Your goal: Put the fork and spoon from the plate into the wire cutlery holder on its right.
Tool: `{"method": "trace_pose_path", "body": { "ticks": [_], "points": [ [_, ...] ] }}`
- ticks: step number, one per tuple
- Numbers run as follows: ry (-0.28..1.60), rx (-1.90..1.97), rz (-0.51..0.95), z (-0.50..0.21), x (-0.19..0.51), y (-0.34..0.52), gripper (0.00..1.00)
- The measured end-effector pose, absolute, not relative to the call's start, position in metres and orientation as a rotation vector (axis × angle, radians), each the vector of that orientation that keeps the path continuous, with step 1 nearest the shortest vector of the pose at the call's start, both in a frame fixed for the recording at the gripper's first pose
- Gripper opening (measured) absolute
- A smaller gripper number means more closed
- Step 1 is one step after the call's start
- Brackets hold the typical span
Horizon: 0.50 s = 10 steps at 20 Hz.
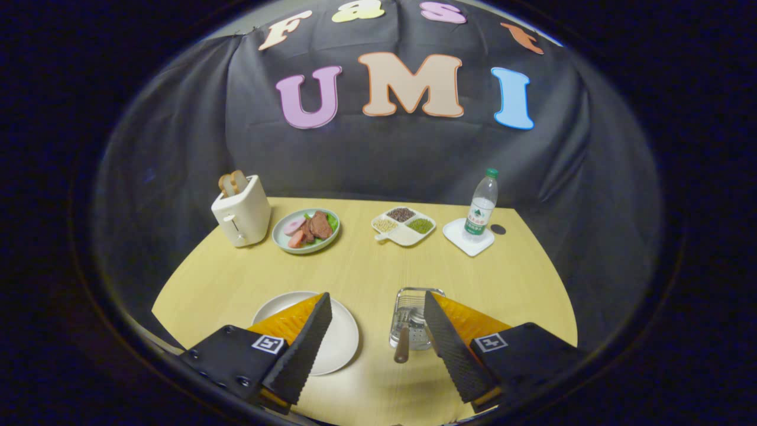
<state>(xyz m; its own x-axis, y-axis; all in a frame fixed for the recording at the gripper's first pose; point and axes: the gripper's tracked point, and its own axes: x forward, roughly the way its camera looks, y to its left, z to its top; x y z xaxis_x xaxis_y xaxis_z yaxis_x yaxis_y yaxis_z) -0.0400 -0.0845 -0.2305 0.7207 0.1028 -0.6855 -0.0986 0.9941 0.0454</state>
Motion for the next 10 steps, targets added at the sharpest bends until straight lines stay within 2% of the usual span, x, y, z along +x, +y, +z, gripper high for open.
{"method": "trace_pose_path", "body": {
  "ticks": [10],
  "points": [
    [0.411,0.012,0.074,-0.158,-0.036,-0.072,1.00]
  ]
}}
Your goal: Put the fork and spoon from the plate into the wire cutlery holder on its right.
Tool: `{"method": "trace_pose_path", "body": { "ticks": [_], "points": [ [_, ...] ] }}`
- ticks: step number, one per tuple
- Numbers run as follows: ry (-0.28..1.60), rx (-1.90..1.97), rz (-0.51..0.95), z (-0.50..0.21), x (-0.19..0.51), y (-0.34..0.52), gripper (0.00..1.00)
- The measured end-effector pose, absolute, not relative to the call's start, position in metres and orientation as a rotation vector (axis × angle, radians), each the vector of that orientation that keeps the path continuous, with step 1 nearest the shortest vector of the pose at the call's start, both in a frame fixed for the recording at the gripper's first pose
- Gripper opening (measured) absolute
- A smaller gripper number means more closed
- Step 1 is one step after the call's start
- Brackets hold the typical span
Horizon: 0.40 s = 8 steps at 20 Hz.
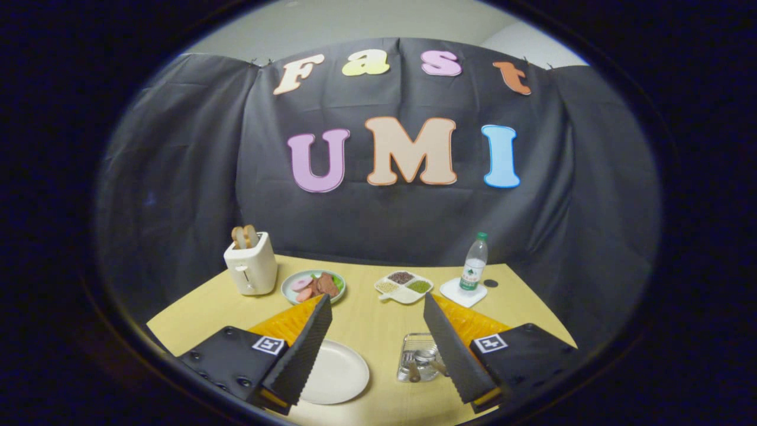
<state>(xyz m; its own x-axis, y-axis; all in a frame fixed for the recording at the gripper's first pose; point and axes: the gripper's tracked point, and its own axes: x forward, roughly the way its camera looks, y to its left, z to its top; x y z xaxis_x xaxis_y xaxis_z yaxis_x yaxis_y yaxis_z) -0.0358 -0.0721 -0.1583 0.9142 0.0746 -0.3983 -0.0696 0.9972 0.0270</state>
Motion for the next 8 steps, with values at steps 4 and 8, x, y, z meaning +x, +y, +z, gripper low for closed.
{"method": "trace_pose_path", "body": {
  "ticks": [4,8],
  "points": [
    [0.313,0.024,0.024,-0.134,-0.030,-0.082,1.00],
    [0.273,0.060,0.005,-0.123,-0.026,-0.091,1.00]
  ]
}}
